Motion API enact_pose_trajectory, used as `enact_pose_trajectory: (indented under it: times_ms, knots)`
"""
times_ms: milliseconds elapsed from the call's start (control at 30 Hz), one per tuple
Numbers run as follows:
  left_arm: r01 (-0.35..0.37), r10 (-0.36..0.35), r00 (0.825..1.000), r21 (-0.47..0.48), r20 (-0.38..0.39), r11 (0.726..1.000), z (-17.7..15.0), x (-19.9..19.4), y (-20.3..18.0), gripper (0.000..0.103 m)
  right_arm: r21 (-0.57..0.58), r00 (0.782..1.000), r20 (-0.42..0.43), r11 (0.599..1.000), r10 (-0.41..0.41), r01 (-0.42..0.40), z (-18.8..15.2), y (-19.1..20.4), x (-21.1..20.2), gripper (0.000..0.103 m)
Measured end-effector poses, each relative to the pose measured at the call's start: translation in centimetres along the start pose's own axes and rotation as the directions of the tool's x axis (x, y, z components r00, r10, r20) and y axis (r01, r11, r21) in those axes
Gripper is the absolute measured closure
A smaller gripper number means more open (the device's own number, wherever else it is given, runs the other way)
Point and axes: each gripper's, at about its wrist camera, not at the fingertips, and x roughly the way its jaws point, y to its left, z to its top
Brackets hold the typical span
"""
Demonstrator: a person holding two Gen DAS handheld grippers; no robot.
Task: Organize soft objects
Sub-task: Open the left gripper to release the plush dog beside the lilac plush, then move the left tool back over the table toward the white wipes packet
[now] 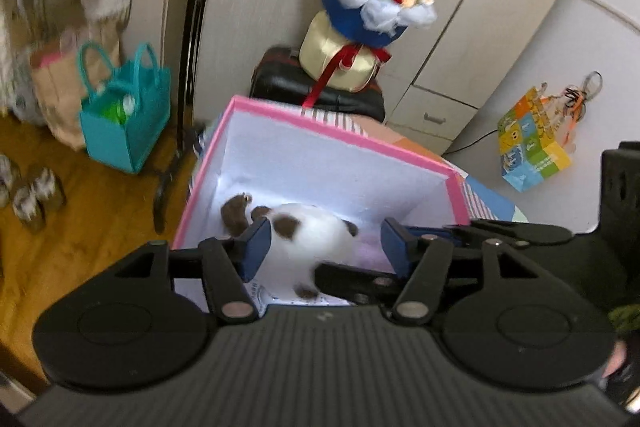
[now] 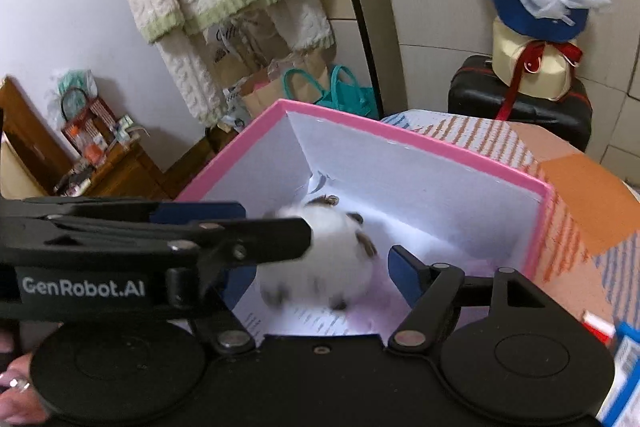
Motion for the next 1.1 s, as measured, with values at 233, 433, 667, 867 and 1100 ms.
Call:
enact_pose_trajectory:
  times_ms: [233, 433, 667, 867, 1100]
  knots:
    - [-0.127, 0.116, 0.991, 0.203, 0.064, 0.971, -1.8, -4.9, -2.7, 0.042, -0.134, 0.999, 0.036, 0.990, -0.038, 0.043, -2.7, 2.1, -5.6, 0.026]
    - [-0.111, 0.098, 0.993, 0.275, 0.061, 0.955, -3.8, -9.1, -4.0, 0.041, -0.189, 0.996, 0.085, 0.981, -0.032, 0.047, -5.0, 3.5, -10.5, 0.026]
    - [-0.077, 0.055, 0.996, 0.365, 0.070, 0.928, -6.6, -14.2, -6.6, 0.038, -0.209, 0.991, 0.133, 0.977, -0.008, 0.036, -7.7, 4.5, -15.8, 0.026]
    - [-0.009, -0.010, 0.999, 0.418, 0.042, 0.908, -8.9, -17.0, -8.9, 0.036, -0.240, 0.975, 0.215, 0.965, -0.051, 0.103, -10.5, 4.6, -20.6, 0.026]
    - [0.045, -0.069, 0.997, 0.519, 0.028, 0.853, -12.6, -17.8, -12.5, 0.036, -0.229, 0.951, 0.291, 0.958, -0.100, 0.171, -14.0, 3.2, -25.4, 0.026]
